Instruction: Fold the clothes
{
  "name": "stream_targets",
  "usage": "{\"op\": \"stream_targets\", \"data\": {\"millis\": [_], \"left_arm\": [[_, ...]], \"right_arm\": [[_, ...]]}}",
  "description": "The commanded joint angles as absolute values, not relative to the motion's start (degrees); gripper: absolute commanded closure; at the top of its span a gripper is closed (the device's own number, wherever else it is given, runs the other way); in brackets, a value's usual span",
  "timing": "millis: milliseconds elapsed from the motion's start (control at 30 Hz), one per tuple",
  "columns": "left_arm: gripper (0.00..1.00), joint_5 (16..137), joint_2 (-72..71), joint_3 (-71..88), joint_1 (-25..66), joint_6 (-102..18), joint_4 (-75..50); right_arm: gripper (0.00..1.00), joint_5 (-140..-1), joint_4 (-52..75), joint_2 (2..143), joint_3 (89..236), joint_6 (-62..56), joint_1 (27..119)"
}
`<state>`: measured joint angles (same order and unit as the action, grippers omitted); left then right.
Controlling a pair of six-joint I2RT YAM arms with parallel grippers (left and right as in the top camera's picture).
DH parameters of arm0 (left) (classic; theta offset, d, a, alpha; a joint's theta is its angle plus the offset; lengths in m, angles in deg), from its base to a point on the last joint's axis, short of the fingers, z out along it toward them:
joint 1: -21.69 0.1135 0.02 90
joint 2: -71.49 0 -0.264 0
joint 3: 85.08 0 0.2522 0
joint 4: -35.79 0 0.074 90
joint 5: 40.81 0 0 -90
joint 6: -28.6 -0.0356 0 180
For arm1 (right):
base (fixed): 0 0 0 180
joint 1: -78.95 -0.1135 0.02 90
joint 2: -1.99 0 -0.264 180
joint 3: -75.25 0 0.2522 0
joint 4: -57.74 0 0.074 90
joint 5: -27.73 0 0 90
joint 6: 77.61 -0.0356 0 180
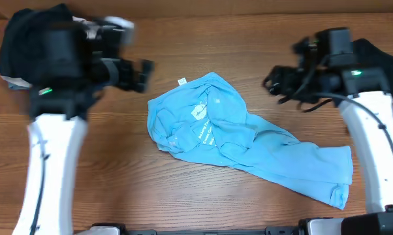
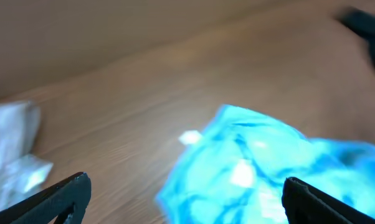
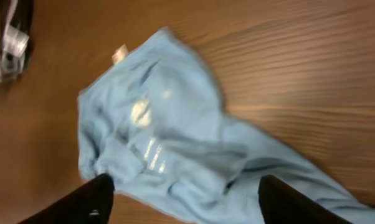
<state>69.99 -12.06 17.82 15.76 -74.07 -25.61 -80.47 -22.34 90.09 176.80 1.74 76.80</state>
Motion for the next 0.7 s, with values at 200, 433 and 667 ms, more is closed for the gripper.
{"op": "stream_targets", "data": {"millis": [200,433,667], "left_arm": [[0.0,66.4,-30.4,18.8,-8.3,-81.7,-20.9],[0.0,58.7,-41.3,18.8,-18.7,-82.9,-15.0],[0.01,55.2,-46.5,18.8,-22.4,-82.8,-13.6]], "right_arm": [[0.19,-79.0,-21.8,87.9,177.4,0.8,95.1],[0.16,-78.8,-21.9,87.9,177.4,2.9,101.5],[0.16,-78.3,-22.2,87.9,177.4,3.9,102.8]]}}
